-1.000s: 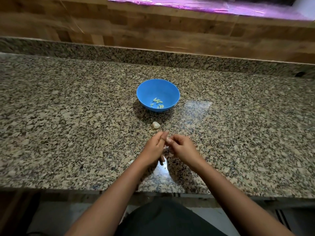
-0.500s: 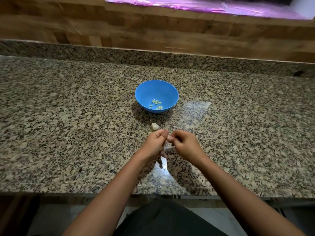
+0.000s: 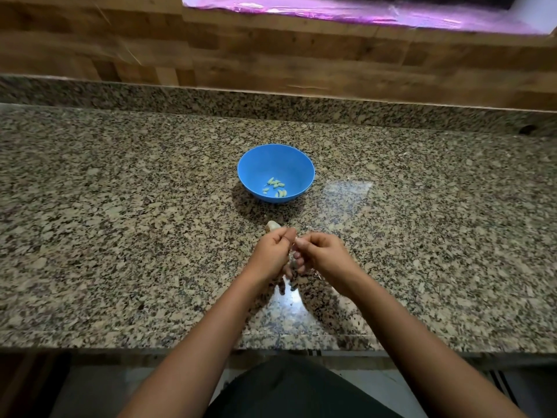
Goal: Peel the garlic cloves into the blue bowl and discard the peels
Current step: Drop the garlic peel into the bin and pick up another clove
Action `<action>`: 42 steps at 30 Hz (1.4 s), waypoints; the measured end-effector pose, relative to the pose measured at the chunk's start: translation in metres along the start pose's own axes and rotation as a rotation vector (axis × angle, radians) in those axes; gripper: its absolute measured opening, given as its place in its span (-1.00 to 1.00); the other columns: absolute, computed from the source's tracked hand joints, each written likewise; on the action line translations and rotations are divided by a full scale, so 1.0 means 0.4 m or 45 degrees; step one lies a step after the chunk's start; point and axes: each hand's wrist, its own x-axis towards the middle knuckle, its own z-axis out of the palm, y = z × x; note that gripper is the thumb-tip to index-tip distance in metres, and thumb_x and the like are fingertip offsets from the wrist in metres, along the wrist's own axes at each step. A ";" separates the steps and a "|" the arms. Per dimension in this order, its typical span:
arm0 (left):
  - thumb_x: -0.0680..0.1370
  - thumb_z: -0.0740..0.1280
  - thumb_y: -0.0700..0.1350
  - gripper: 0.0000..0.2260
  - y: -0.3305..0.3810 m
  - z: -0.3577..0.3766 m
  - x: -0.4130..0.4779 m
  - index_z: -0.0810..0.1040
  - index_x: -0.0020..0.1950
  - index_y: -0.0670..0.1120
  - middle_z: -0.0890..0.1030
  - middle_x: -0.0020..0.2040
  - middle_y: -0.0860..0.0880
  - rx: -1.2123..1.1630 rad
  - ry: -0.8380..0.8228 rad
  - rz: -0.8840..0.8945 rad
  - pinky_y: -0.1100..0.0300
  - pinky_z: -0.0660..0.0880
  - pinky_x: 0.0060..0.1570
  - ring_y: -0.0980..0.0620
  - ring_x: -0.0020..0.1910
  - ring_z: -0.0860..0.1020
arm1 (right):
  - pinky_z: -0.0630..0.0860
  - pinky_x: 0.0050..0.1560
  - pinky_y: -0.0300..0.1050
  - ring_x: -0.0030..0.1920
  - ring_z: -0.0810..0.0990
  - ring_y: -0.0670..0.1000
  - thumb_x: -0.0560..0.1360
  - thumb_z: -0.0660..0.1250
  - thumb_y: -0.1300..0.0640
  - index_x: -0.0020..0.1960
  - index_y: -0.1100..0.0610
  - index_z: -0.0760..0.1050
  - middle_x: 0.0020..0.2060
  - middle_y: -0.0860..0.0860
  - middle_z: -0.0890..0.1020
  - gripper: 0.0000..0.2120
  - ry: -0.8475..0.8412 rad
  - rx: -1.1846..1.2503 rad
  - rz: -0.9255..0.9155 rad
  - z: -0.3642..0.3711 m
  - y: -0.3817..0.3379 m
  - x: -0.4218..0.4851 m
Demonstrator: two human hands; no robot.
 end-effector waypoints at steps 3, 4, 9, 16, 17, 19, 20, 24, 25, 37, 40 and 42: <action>0.63 0.14 -0.02 -0.71 0.000 -0.003 0.003 0.45 -0.19 -0.14 0.44 -0.39 -0.09 0.299 0.117 0.112 0.26 0.35 -0.57 0.05 -0.55 0.41 | 0.48 -0.31 -0.22 -0.38 0.50 -0.10 0.57 0.21 0.25 -0.10 0.21 0.51 -0.34 0.02 0.54 -0.87 0.131 -0.423 -0.130 -0.003 0.006 0.006; 0.63 0.14 -0.02 -0.71 0.000 -0.002 0.005 0.45 -0.21 -0.12 0.41 -0.42 -0.06 0.323 0.141 0.111 0.28 0.33 -0.57 0.09 -0.58 0.39 | 0.44 -0.31 -0.27 -0.36 0.47 -0.12 0.57 0.22 0.24 -0.10 0.19 0.53 -0.33 0.00 0.54 -0.87 0.228 -0.711 -0.257 -0.002 0.014 0.006; 0.63 0.14 -0.02 -0.69 -0.012 0.006 0.007 0.47 -0.20 -0.16 0.43 -0.39 -0.01 0.472 0.231 0.174 0.18 0.35 -0.40 0.05 -0.44 0.39 | 0.44 -0.29 -0.23 -0.34 0.45 -0.07 0.56 0.22 0.23 -0.11 0.28 0.52 -0.31 0.04 0.53 -0.85 0.321 -0.917 -0.448 0.006 0.050 0.016; 0.63 0.17 -0.05 -0.72 -0.017 -0.002 0.014 0.38 -0.28 -0.05 0.40 -0.43 0.02 0.370 0.202 0.250 0.21 0.34 -0.45 0.08 -0.49 0.38 | 0.41 -0.42 -0.19 -0.45 0.42 -0.04 0.53 0.20 0.30 -0.25 0.27 0.47 -0.41 0.07 0.47 -0.81 0.211 0.093 -0.051 0.023 0.012 0.012; 0.63 0.17 -0.06 -0.72 -0.016 -0.003 0.016 0.40 -0.28 -0.07 0.38 -0.44 0.02 0.401 0.205 0.244 0.21 0.35 -0.45 0.09 -0.50 0.37 | 0.43 -0.38 -0.14 -0.42 0.43 -0.03 0.52 0.23 0.26 -0.24 0.26 0.48 -0.40 0.06 0.49 -0.82 0.264 -0.166 -0.150 0.020 0.022 0.012; 0.63 0.17 -0.06 -0.73 -0.016 -0.010 0.019 0.42 -0.23 -0.14 0.34 -0.46 0.00 0.253 0.109 0.146 0.20 0.38 -0.51 0.10 -0.56 0.35 | 0.43 -0.33 -0.10 -0.38 0.44 -0.05 0.52 0.26 0.17 -0.22 0.21 0.51 -0.39 0.02 0.51 -0.82 0.317 -0.582 -0.304 0.010 0.035 0.009; 0.63 0.17 -0.06 -0.74 -0.013 -0.011 0.017 0.41 -0.21 -0.16 0.31 -0.45 0.00 0.114 0.050 0.082 0.21 0.38 -0.55 0.11 -0.57 0.34 | 0.42 -0.33 -0.11 -0.37 0.44 -0.05 0.53 0.27 0.15 -0.21 0.19 0.52 -0.38 0.02 0.52 -0.82 0.307 -0.584 -0.316 0.005 0.036 0.008; 0.63 0.17 -0.04 -0.73 -0.005 -0.006 0.010 0.43 -0.23 -0.11 0.36 -0.44 0.01 0.306 0.108 0.112 0.26 0.38 -0.50 0.12 -0.54 0.37 | 0.41 -0.36 -0.18 -0.39 0.43 -0.04 0.53 0.27 0.19 -0.24 0.18 0.50 -0.40 0.01 0.51 -0.82 0.293 -0.494 -0.319 0.004 0.036 0.008; 0.62 0.18 -0.06 -0.73 -0.007 -0.004 0.008 0.41 -0.27 -0.09 0.40 -0.42 0.02 0.534 0.163 0.203 0.30 0.32 -0.48 0.13 -0.49 0.38 | 0.41 -0.35 -0.17 -0.39 0.42 -0.05 0.52 0.27 0.19 -0.26 0.18 0.49 -0.40 0.02 0.51 -0.81 0.331 -0.705 -0.402 0.003 0.042 0.009; 0.50 0.37 -0.27 -0.95 -0.036 -0.008 0.009 0.58 -0.17 -0.18 0.61 -0.27 -0.15 -0.257 0.220 -0.019 0.22 0.59 -0.29 0.07 -0.36 0.61 | 0.38 -0.40 -0.20 -0.42 0.44 -0.08 0.46 0.34 0.20 -0.27 0.18 0.55 -0.43 0.01 0.53 -0.86 0.418 -0.534 -0.267 -0.015 0.050 0.010; 0.47 0.34 -0.38 -0.93 -0.031 -0.006 0.009 0.57 -0.07 -0.28 0.62 -0.14 -0.17 -0.585 0.214 -0.085 0.25 0.61 -0.14 -0.02 -0.17 0.62 | 0.48 -0.35 -0.17 -0.37 0.52 -0.05 0.44 0.41 0.18 -0.23 0.20 0.55 -0.36 0.05 0.60 -0.89 0.387 -0.603 -0.210 -0.027 0.052 0.014; 0.48 0.31 -0.39 -0.89 -0.028 -0.010 0.011 0.57 -0.02 -0.30 0.63 -0.12 -0.17 -0.661 0.196 -0.105 0.25 0.60 -0.10 -0.03 -0.14 0.63 | 0.54 -0.26 -0.13 -0.32 0.58 -0.03 0.41 0.46 0.14 -0.21 0.19 0.55 -0.30 0.07 0.64 -0.86 0.366 -0.670 -0.166 -0.038 0.058 0.018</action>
